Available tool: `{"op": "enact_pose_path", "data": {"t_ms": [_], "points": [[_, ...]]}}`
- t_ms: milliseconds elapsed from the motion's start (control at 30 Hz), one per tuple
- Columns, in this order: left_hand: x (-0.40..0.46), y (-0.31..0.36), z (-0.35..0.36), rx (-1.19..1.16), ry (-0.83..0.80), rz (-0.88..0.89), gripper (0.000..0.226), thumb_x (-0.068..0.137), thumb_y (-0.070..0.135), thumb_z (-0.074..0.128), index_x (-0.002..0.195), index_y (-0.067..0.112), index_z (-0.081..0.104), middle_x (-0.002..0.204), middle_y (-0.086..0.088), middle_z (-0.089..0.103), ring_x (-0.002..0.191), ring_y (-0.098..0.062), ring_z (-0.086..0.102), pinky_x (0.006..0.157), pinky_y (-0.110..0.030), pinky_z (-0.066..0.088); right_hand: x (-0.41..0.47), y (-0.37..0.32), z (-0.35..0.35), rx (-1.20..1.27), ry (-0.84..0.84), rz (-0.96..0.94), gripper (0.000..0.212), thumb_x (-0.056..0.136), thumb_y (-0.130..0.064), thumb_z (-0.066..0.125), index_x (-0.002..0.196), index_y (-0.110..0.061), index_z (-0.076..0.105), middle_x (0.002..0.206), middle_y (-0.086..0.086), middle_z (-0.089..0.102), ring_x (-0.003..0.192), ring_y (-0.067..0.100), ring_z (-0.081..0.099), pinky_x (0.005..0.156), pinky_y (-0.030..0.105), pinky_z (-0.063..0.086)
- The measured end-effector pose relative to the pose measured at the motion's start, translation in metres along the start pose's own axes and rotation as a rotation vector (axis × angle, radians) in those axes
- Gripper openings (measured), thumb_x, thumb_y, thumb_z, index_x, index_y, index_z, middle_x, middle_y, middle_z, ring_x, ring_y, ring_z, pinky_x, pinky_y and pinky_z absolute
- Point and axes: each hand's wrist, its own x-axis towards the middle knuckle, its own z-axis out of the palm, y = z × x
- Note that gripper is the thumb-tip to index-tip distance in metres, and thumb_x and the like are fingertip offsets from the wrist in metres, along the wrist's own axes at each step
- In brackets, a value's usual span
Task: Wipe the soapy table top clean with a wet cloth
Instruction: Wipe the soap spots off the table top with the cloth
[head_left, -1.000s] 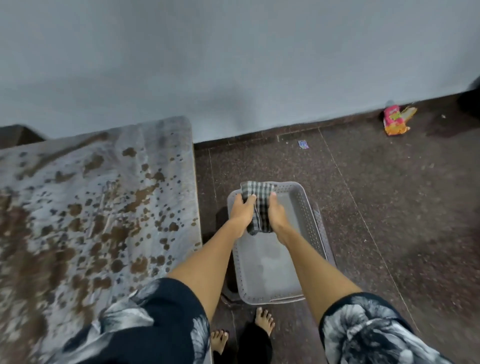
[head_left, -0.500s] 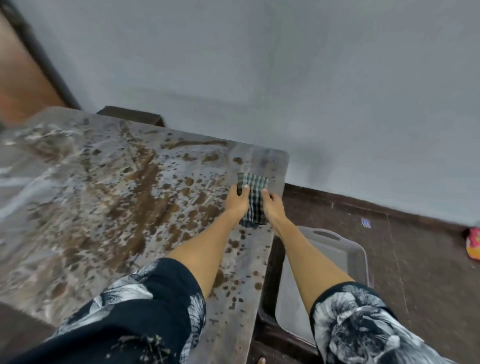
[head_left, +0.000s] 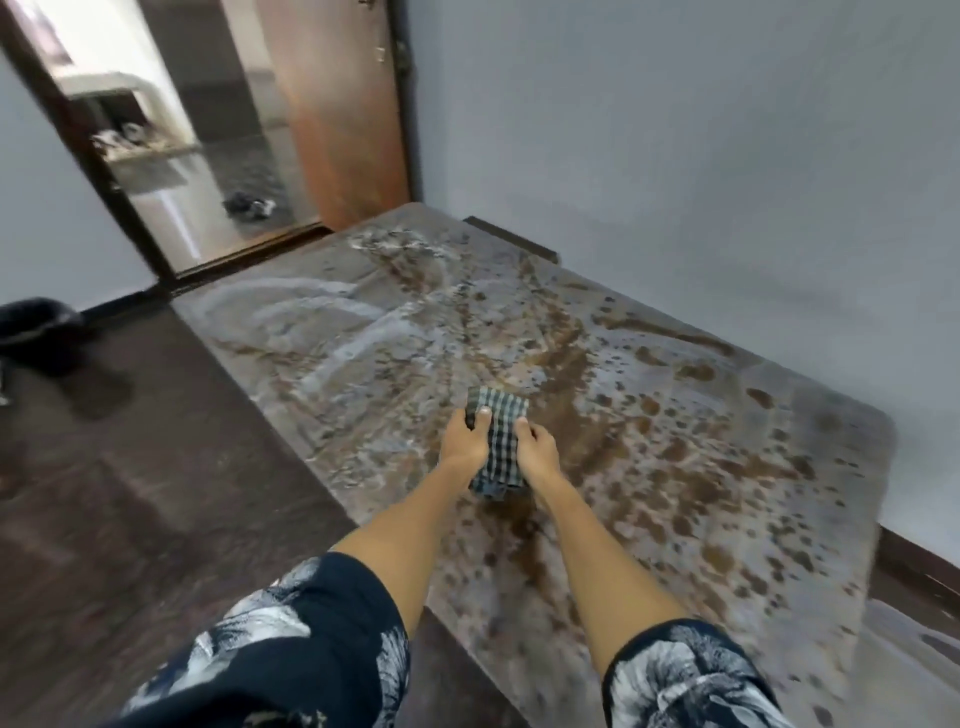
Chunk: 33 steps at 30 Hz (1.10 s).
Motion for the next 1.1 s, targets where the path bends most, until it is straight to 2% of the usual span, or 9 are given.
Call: {"op": "enact_pose_path", "data": {"t_ms": [67,133,233,333,500,600,800,967,1100], "points": [[0.015,-0.012,-0.040,-0.048,0.011,-0.005,0.064,0.094,0.046,0.041,0.145,0.010,0.024,0.150,-0.008,0.030,0.134,-0.029,0.033,0.109,-0.041,0.031,0.000,-0.013,0.040,-0.005,-0.045,0.005,0.048,0.099,-0.046,0.031,0.129,-0.010,0.044,0.104,0.002,0.053,0.089,0.016,0.054,0.080,0.033,0.043],[0.031,-0.022,-0.077,-0.084,0.019,0.021,0.061,0.092,0.045,0.045,0.140,0.010,0.034,0.142,-0.010,0.043,0.126,-0.029,0.044,0.104,-0.042,0.038,-0.003,-0.027,0.078,-0.002,-0.086,-0.019,0.052,0.099,-0.044,0.033,0.136,-0.008,0.042,0.097,0.002,0.050,0.079,0.011,0.049,0.073,0.028,0.042],[0.055,-0.038,-0.122,-0.116,0.045,0.004,0.065,0.090,0.047,0.048,0.140,0.008,0.034,0.140,-0.012,0.044,0.125,-0.032,0.044,0.103,-0.047,0.038,-0.003,-0.046,0.126,-0.032,-0.109,-0.068,0.032,0.099,-0.044,0.034,0.097,-0.016,0.049,0.071,-0.009,0.031,0.059,0.004,0.030,0.051,0.021,0.026],[0.073,-0.047,-0.162,-0.174,0.094,0.002,0.065,0.090,0.047,0.048,0.138,0.006,0.035,0.139,-0.014,0.045,0.124,-0.033,0.045,0.102,-0.048,0.039,-0.002,-0.069,0.165,-0.090,-0.130,-0.131,0.028,0.100,-0.037,0.035,0.080,-0.018,0.039,0.069,-0.006,0.035,0.061,0.010,0.038,0.049,0.020,0.028],[0.098,-0.052,-0.212,-0.251,0.177,-0.021,0.062,0.093,0.042,0.045,0.142,0.007,0.030,0.145,-0.011,0.037,0.129,-0.031,0.039,0.105,-0.041,0.036,0.005,-0.099,0.218,-0.137,-0.201,-0.215,0.037,0.101,-0.033,0.037,0.107,-0.001,0.054,0.088,0.008,0.058,0.084,0.024,0.057,0.068,0.033,0.042],[0.121,-0.062,-0.239,-0.275,0.192,-0.054,0.067,0.092,0.046,0.044,0.146,0.011,0.023,0.149,-0.008,0.030,0.132,-0.030,0.035,0.105,-0.042,0.035,0.020,-0.106,0.256,-0.143,-0.231,-0.222,0.032,0.101,-0.035,0.036,0.078,-0.014,0.045,0.072,-0.002,0.044,0.063,0.010,0.045,0.054,0.023,0.032],[0.178,-0.086,-0.295,-0.315,0.257,-0.114,0.040,0.095,0.034,0.047,0.126,0.008,0.047,0.121,-0.011,0.057,0.107,-0.028,0.055,0.093,-0.043,0.046,0.049,-0.128,0.329,-0.213,-0.304,-0.252,0.026,0.101,-0.029,0.038,0.094,-0.006,0.049,0.070,0.000,0.046,0.060,0.010,0.044,0.044,0.013,0.031],[0.238,-0.097,-0.349,-0.349,0.267,-0.200,0.033,0.094,0.024,0.053,0.121,0.006,0.051,0.117,-0.012,0.060,0.105,-0.029,0.057,0.091,-0.042,0.048,0.091,-0.155,0.393,-0.299,-0.390,-0.307,0.018,0.098,-0.028,0.047,0.104,-0.011,0.049,0.103,0.009,0.061,0.092,0.022,0.058,0.082,0.032,0.049],[0.294,-0.099,-0.384,-0.335,0.280,-0.251,0.033,0.092,0.022,0.055,0.120,0.004,0.052,0.116,-0.013,0.061,0.102,-0.030,0.058,0.091,-0.044,0.049,0.123,-0.186,0.437,-0.368,-0.425,-0.331,0.031,0.097,-0.027,0.048,0.121,-0.007,0.047,0.112,0.007,0.059,0.093,0.017,0.055,0.080,0.030,0.045]]}}
